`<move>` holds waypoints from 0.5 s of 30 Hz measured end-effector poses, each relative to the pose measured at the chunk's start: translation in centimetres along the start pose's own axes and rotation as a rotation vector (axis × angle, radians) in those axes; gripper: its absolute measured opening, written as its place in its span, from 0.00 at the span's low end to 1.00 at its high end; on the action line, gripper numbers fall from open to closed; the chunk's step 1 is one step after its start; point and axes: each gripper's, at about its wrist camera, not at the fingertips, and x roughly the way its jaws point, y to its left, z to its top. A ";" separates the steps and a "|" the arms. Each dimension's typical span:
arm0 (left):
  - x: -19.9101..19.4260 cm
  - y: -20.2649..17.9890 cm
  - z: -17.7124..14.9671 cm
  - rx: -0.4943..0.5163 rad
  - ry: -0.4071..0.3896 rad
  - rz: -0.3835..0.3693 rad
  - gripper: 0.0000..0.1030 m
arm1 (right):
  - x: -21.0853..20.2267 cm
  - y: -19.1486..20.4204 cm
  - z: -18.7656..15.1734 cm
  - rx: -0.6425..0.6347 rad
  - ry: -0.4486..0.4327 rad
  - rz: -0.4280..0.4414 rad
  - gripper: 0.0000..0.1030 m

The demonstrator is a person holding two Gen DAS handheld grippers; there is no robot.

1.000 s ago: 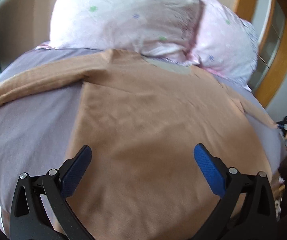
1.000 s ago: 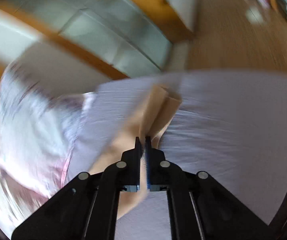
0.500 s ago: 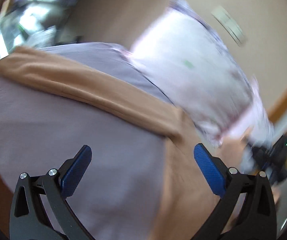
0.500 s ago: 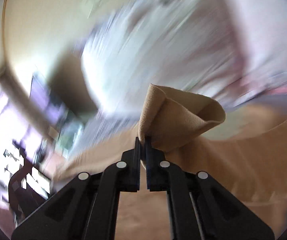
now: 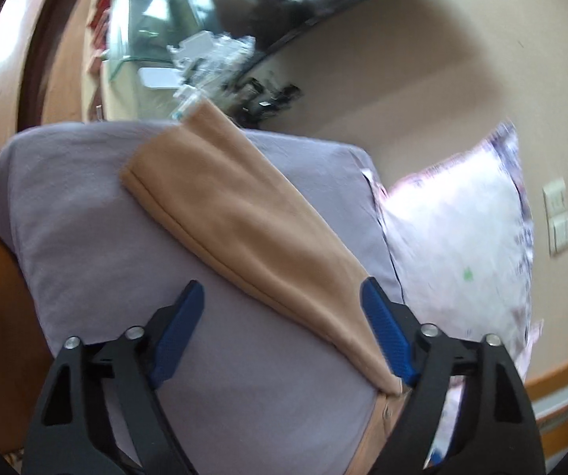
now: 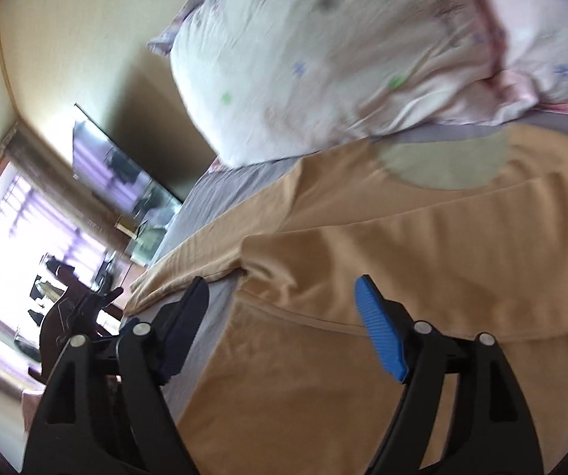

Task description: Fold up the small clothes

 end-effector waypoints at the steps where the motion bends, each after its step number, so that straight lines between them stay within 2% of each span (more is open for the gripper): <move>1: 0.0 0.4 0.4 -0.023 -0.002 0.001 0.74 | -0.5 -0.8 0.0 0.015 -0.005 -0.002 0.74; 5: 0.0 1.4 2.0 -0.103 -0.002 0.006 0.70 | -1.6 -1.8 0.3 0.037 -0.016 0.026 0.76; 7: 0.3 1.6 2.8 -0.105 -0.012 0.042 0.57 | -2.2 -1.7 -0.2 0.038 -0.020 0.046 0.77; 8: 0.4 1.9 3.0 -0.113 -0.015 0.054 0.47 | -2.2 -1.6 -0.3 0.039 -0.019 0.061 0.78; 10: 0.7 2.7 3.6 -0.138 -0.018 0.068 0.17 | -2.4 -1.4 -0.5 0.032 -0.013 0.080 0.79; 13: 1.1 2.6 4.0 -0.109 -0.023 0.108 0.08 | -3.7 -1.1 -0.7 0.015 -0.015 0.085 0.79; 15: 0.8 0.2 3.8 -0.015 -0.059 0.136 0.08 | -4.7 -1.4 -0.9 0.002 -0.037 0.079 0.80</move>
